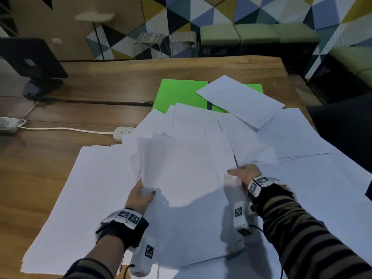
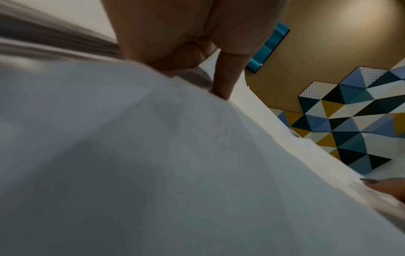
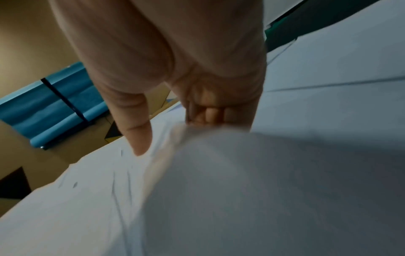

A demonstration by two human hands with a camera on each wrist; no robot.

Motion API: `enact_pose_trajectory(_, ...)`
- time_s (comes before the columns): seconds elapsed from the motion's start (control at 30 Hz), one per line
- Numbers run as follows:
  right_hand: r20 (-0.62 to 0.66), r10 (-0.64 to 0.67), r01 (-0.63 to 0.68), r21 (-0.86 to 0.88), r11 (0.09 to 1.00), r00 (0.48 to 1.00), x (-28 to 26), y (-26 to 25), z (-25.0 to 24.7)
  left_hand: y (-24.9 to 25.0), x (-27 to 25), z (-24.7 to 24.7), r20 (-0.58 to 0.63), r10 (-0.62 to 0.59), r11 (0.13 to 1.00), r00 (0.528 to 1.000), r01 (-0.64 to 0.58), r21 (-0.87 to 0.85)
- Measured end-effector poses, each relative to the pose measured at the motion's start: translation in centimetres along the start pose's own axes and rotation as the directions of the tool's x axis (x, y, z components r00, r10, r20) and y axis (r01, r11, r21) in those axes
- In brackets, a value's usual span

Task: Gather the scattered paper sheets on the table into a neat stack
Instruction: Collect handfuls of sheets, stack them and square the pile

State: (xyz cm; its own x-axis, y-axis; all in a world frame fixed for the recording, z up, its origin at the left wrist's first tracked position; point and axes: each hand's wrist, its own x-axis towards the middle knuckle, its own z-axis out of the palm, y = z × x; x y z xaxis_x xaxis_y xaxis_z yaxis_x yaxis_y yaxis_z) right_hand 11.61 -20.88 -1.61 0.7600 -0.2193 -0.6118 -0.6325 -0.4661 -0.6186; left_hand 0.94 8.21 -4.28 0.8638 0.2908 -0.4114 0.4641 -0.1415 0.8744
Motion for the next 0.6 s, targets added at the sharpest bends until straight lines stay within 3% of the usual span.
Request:
enact_pose_trajectory(0.1, 0.053, -0.127, 0.13, -0.054, 0.99, 0.99, -1.7, -0.2, 0.6, 0.2, -0.3, 0.1, -0.001, 0.016, 0.999, 1.0, -0.016, -0.028)
enact_pose_trajectory(0.3, -0.109, -0.317, 0.304, -0.119, 0.945, 0.942, -4.6, -0.1, 0.9, 0.1, -0.6, 0.0, 0.006, 0.01, 1.0, 1.0, -0.01, -0.019)
enact_pose_trajectory(0.43, -0.193, -0.48, 0.449, -0.183, 0.874, 0.856, -7.0, -0.3, 0.1, -0.2, -0.5, -0.3, -0.004, 0.021, 1.0, 1.0, -0.021, 0.007)
enact_pose_trajectory(0.6, -0.295, -0.56, 0.499, -0.259, 0.827, 0.774, -8.9, -0.2, -0.8, -0.4, -0.5, -0.5, -0.016, 0.023, 0.998, 1.0, -0.022, 0.052)
